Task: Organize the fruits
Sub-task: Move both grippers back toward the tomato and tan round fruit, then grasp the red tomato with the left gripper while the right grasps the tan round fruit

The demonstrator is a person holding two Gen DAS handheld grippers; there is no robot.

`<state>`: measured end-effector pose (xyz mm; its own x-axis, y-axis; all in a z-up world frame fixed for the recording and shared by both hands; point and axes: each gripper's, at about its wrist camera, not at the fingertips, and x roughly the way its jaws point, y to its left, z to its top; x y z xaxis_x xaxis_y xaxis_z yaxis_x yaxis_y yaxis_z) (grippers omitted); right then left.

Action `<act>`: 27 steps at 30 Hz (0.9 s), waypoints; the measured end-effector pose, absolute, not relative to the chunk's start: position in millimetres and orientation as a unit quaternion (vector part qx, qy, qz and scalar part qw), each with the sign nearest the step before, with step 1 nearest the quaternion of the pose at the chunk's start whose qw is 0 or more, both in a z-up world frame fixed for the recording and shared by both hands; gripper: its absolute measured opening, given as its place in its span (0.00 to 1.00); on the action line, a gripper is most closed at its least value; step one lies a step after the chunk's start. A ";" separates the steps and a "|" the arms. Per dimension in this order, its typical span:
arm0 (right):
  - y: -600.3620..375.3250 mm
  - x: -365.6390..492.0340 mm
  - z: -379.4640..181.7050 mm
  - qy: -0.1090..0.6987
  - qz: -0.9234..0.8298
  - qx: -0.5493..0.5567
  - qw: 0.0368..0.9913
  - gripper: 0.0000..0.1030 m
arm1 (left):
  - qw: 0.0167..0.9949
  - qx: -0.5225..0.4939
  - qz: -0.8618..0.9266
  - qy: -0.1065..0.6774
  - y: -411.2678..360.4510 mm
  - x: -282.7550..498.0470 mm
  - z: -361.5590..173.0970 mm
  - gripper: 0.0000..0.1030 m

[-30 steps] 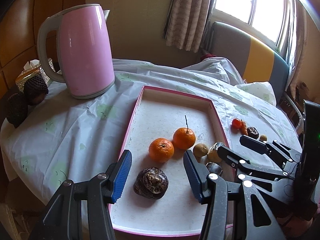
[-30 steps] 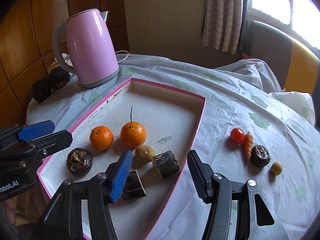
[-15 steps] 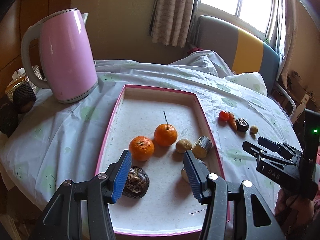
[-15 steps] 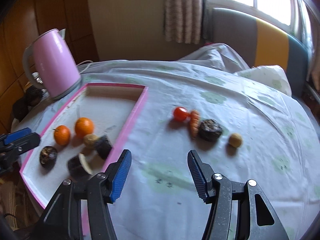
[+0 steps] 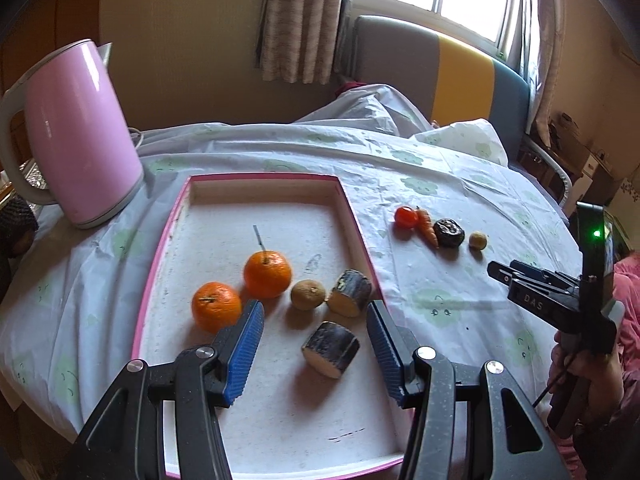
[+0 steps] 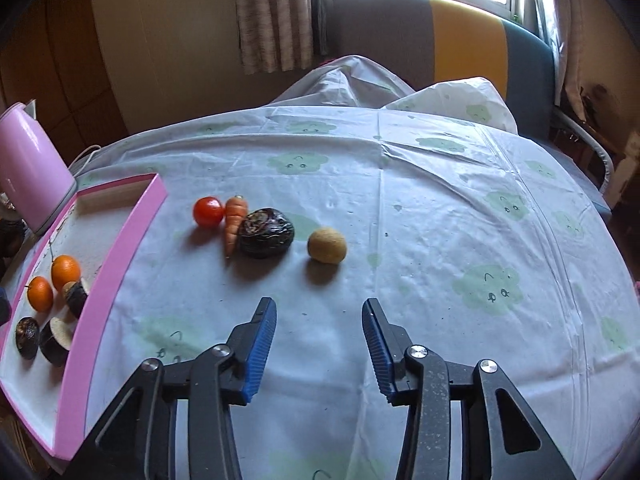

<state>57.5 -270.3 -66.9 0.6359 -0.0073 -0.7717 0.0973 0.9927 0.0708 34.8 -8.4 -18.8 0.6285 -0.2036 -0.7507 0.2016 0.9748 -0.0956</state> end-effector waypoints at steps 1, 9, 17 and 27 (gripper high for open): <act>-272.4 59.5 -68.7 0.427 -0.030 0.054 0.902 0.44 | 0.902 0.001 -0.116 0.417 -11.8 35.6 -18.9 0.53; -270.6 75.8 -69.3 0.424 -0.025 0.046 0.904 0.44 | 0.893 0.008 -0.138 0.428 -33.8 45.1 -23.4 0.52; -277.6 94.2 -75.6 0.431 -0.026 0.044 0.901 0.44 | 0.885 0.015 -0.157 0.438 -52.9 53.5 -27.4 0.51; -276.6 112.7 -85.4 0.437 -0.007 0.023 0.899 0.38 | 0.882 0.012 -0.169 0.440 -72.7 73.9 -22.9 0.51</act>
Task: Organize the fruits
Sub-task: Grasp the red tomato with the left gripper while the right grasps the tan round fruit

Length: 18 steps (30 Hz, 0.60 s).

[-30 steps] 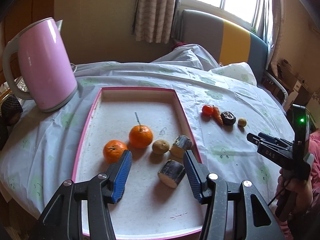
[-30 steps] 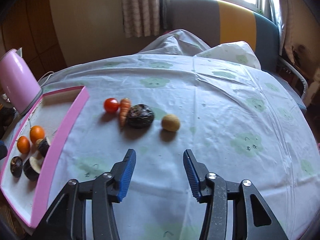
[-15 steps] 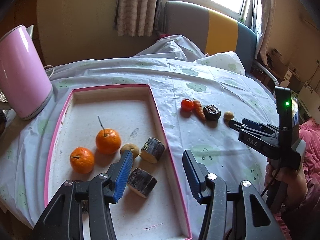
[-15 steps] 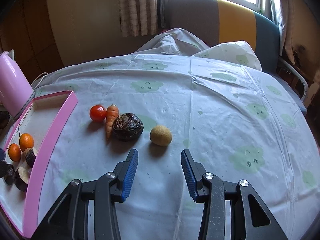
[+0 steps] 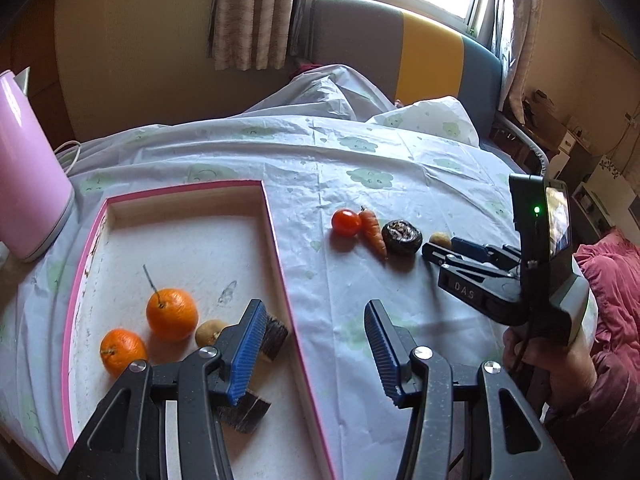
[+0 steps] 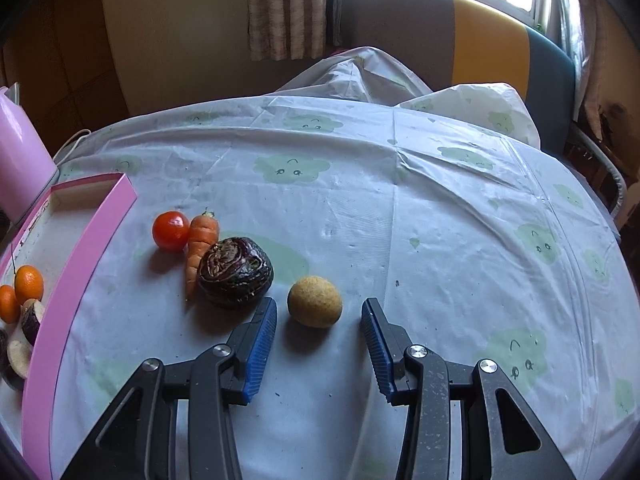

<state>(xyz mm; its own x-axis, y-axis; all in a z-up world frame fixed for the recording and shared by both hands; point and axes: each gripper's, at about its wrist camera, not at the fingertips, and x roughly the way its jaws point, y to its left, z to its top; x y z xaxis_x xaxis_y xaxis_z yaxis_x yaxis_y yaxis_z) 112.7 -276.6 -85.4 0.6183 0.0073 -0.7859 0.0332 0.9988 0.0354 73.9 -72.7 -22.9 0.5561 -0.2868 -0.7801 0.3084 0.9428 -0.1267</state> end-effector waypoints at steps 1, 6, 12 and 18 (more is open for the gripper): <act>-277.2 113.0 -85.7 0.437 -0.011 0.022 0.899 0.32 | 0.882 0.011 -0.170 0.440 -74.7 76.2 -22.4 0.51; -283.2 109.6 -86.2 0.434 -0.019 0.030 0.900 0.26 | 0.873 -0.005 -0.176 0.455 -84.2 95.3 -24.5 0.44; -289.5 109.6 -87.6 0.434 -0.008 0.052 0.900 0.27 | 0.862 -0.007 -0.184 0.472 -99.3 117.4 -31.1 0.34; -289.2 109.3 -88.6 0.431 -0.008 0.053 0.901 0.27 | 0.851 -0.023 -0.185 0.492 -111.4 139.2 -41.6 0.31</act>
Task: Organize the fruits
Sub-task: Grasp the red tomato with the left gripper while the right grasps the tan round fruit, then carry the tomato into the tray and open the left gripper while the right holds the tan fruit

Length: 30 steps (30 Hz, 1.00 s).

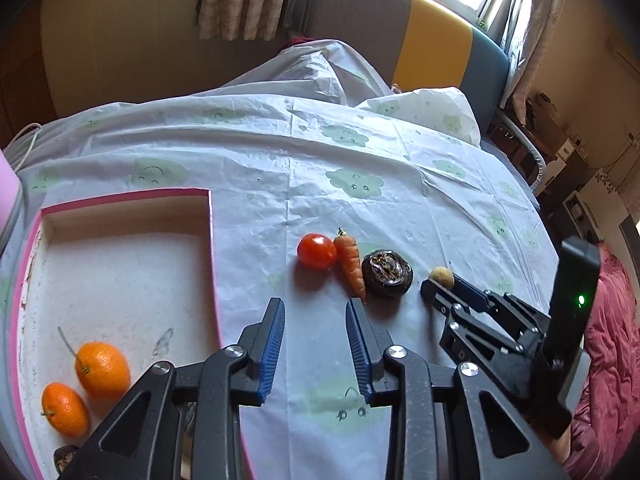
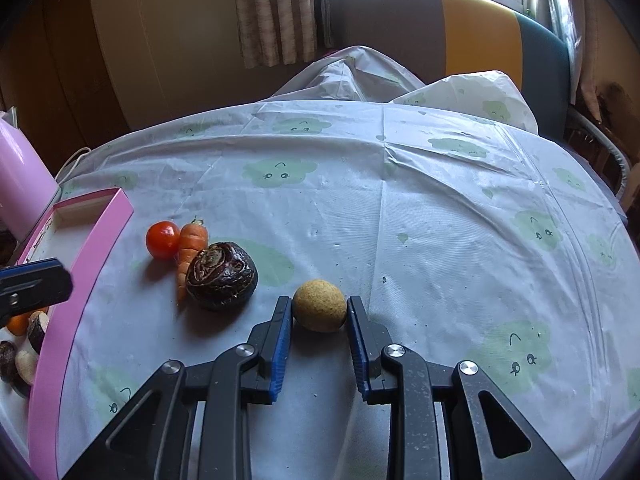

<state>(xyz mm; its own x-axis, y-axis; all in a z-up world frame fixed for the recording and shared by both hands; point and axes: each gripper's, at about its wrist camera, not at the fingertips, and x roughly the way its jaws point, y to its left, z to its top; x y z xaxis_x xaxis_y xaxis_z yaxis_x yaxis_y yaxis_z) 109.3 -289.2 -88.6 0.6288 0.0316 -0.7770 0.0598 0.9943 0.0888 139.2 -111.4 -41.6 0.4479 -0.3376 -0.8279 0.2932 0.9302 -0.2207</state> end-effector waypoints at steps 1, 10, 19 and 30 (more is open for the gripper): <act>-288.8 109.3 -88.7 0.431 -0.008 0.051 0.901 0.27 | 0.851 -0.020 -0.183 0.493 -114.0 142.3 -42.7 0.31; -288.3 108.8 -89.6 0.429 -0.009 0.048 0.902 0.28 | 0.843 -0.029 -0.171 0.510 -128.4 172.7 -55.1 0.31; -287.2 108.1 -90.4 0.425 -0.010 0.046 0.904 0.28 | 0.835 -0.045 -0.166 0.523 -138.7 195.7 -69.0 0.31; -286.4 108.0 -90.2 0.424 -0.011 0.043 0.905 0.27 | 0.837 -0.046 -0.172 0.517 -133.9 189.3 -71.7 0.26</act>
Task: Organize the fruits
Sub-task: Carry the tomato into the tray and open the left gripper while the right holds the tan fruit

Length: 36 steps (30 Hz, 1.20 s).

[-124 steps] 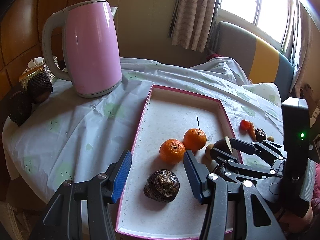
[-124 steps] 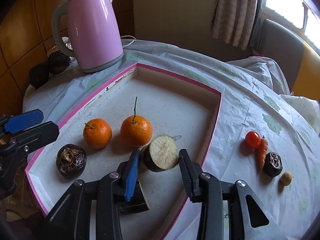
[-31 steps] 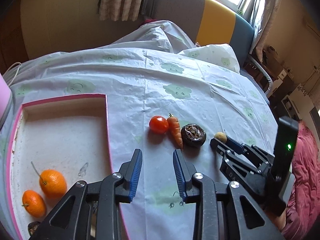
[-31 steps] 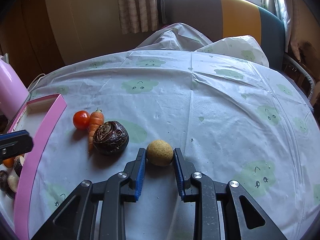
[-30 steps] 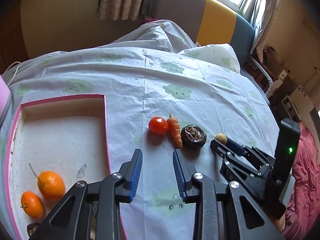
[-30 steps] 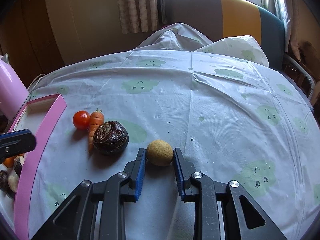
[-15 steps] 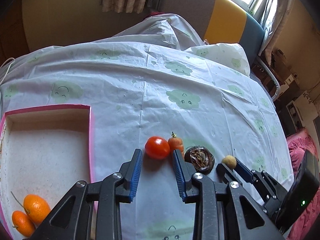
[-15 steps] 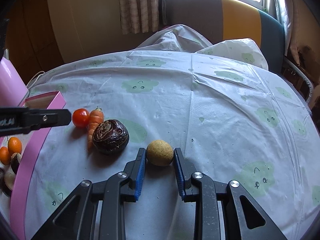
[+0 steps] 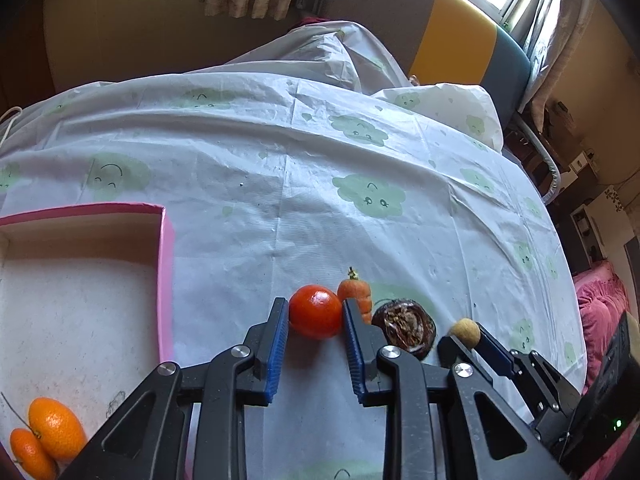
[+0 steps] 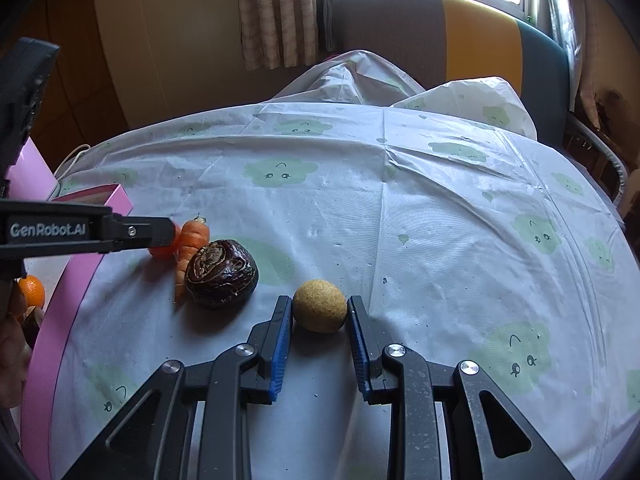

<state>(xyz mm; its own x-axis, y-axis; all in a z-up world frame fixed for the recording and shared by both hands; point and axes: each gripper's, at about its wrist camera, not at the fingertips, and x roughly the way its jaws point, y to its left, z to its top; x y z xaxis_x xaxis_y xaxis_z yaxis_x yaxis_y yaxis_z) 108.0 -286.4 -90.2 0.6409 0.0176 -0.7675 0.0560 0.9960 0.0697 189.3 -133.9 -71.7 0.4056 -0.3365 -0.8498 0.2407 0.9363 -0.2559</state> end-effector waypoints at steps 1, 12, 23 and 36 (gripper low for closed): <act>-286.4 108.0 -90.2 0.424 -0.011 0.043 0.905 0.27 | 0.838 -0.046 -0.173 0.515 -132.4 185.7 -69.1 0.26; -284.0 108.5 -90.3 0.424 -0.016 0.032 0.905 0.27 | 0.855 -0.054 -0.183 0.483 -97.6 138.3 -28.3 0.26; -279.5 108.6 -90.6 0.426 -0.024 0.014 0.905 0.27 | 0.876 -0.088 -0.131 0.455 3.9 89.9 -2.3 0.26; -271.1 108.6 -90.3 0.427 -0.037 -0.015 0.904 0.27 | 0.859 -0.104 -0.096 0.492 47.1 66.7 -49.8 0.26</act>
<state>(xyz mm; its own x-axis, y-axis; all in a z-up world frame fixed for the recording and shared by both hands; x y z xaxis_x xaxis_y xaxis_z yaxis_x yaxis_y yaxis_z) 108.6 -271.1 -90.3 0.6332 -0.0800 -0.7698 0.0549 0.9968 -0.0585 66.7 47.1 -49.8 0.4975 -0.2668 -0.8254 0.0621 0.9600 -0.2729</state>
